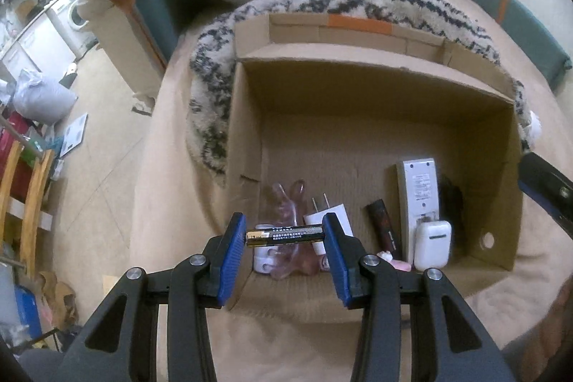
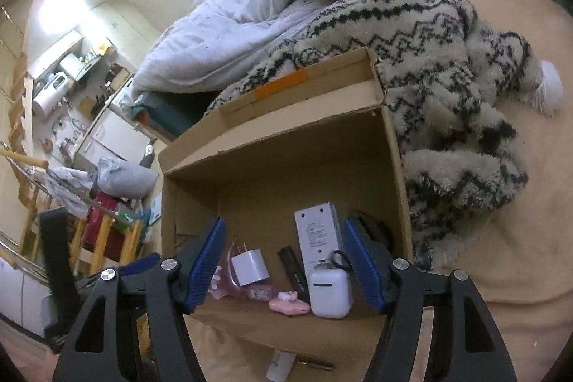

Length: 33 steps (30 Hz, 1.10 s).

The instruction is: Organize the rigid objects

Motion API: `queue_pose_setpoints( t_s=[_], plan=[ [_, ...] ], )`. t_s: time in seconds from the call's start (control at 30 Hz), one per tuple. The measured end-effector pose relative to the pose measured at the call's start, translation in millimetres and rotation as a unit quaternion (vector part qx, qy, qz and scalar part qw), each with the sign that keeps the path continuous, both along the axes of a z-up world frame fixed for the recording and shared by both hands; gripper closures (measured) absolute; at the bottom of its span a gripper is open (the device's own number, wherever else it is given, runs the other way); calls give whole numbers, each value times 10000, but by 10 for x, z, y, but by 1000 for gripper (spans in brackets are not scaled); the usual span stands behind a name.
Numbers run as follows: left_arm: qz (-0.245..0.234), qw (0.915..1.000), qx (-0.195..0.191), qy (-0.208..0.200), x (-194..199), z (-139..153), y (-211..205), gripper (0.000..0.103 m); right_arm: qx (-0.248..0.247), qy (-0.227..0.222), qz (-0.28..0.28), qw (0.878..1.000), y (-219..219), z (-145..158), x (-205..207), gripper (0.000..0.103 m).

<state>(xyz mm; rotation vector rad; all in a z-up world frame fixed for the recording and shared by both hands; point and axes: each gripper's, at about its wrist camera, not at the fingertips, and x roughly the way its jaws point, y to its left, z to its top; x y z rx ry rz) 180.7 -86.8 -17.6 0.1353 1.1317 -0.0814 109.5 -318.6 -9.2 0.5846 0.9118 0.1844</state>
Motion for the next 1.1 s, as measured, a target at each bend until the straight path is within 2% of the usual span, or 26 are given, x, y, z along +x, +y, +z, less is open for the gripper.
queue_pose_setpoints(
  t_s=[0.3,0.47,0.57,0.6,0.63,0.7,1.1],
  plan=[
    [-15,9998,204,-49,212,-179,-210,63,-390,183,104,9990,135,-33,-3,31],
    [-106,9994,313,-123,247,-202,-301,63,-162,291,-56,9994,53,-98,-9,23],
    [-54,9996,291,12,278,-245,-299,62,99,375,-153,9991,-14,-147,-8,16],
    [-25,9996,261,68,284,-250,-290,57,162,406,-183,9989,-29,-163,-2,13],
    [5,9997,246,88,284,-248,-285,40,245,428,-215,9986,-46,-177,-7,12],
    [49,9997,247,1,255,-207,-276,30,330,430,-260,9982,-65,-187,-18,3],
    [-64,9993,272,-254,64,39,-205,30,132,361,-196,9991,-6,-129,-58,3]
  ],
)
